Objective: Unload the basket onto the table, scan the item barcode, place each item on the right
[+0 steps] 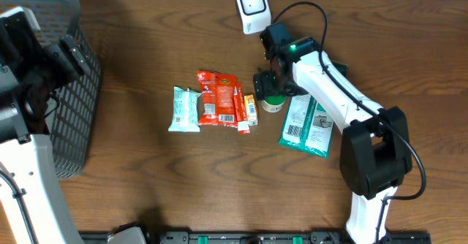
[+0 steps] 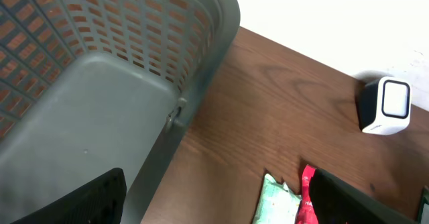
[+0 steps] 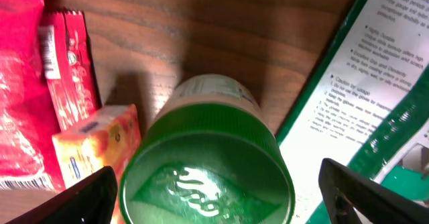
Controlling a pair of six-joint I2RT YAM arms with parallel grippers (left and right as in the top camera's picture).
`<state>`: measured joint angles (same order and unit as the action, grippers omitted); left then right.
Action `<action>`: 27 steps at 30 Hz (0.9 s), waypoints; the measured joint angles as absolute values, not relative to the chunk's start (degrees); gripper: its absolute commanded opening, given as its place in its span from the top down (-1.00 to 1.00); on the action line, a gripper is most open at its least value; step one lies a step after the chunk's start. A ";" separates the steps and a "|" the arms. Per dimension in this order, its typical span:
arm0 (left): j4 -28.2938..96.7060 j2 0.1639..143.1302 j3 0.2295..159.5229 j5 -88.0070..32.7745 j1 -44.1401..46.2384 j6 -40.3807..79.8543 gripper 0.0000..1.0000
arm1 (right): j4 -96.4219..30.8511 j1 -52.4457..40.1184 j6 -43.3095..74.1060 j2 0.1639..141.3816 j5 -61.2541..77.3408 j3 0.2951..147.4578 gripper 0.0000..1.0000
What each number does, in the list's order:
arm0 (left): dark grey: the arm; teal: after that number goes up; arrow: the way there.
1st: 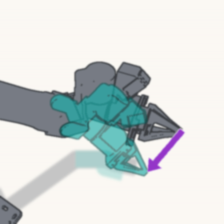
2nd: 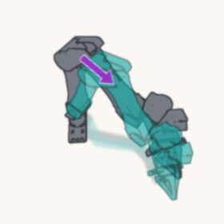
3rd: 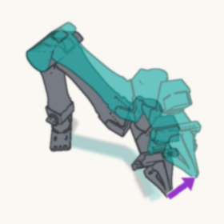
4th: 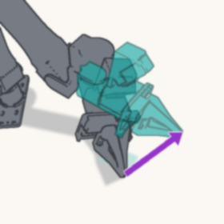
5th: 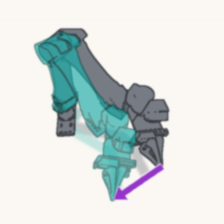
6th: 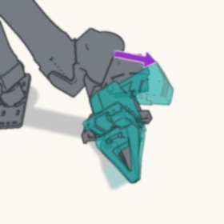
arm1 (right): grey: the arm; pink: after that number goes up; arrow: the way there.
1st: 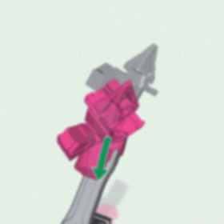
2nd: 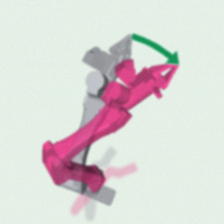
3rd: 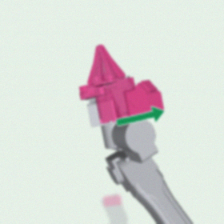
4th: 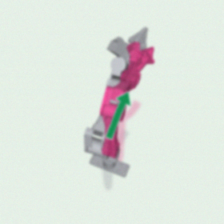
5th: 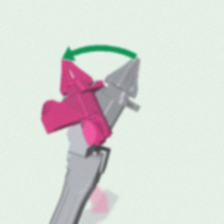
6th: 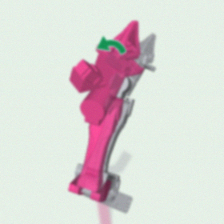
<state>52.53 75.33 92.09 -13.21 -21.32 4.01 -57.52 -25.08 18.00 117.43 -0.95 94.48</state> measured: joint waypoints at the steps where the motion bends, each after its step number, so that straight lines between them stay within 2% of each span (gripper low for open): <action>1: 52.53 75.33 92.09 -13.21 -21.32 4.01 -0.74 | -57.12 -25.08 18.09 117.43 -0.95 94.28 -0.76; 14: 52.53 75.33 92.12 -13.21 -21.32 4.01 -0.74 | -55.42 -25.08 18.68 117.45 -0.19 93.01 -0.71; 20: 52.53 75.33 92.12 -13.21 -21.32 4.01 -0.74 | -53.06 -25.08 18.83 117.49 0.25 90.78 -0.56; 27: 52.53 75.33 92.09 -13.21 -21.32 4.01 -0.74 | -52.42 -25.08 18.92 117.71 0.27 89.30 -0.54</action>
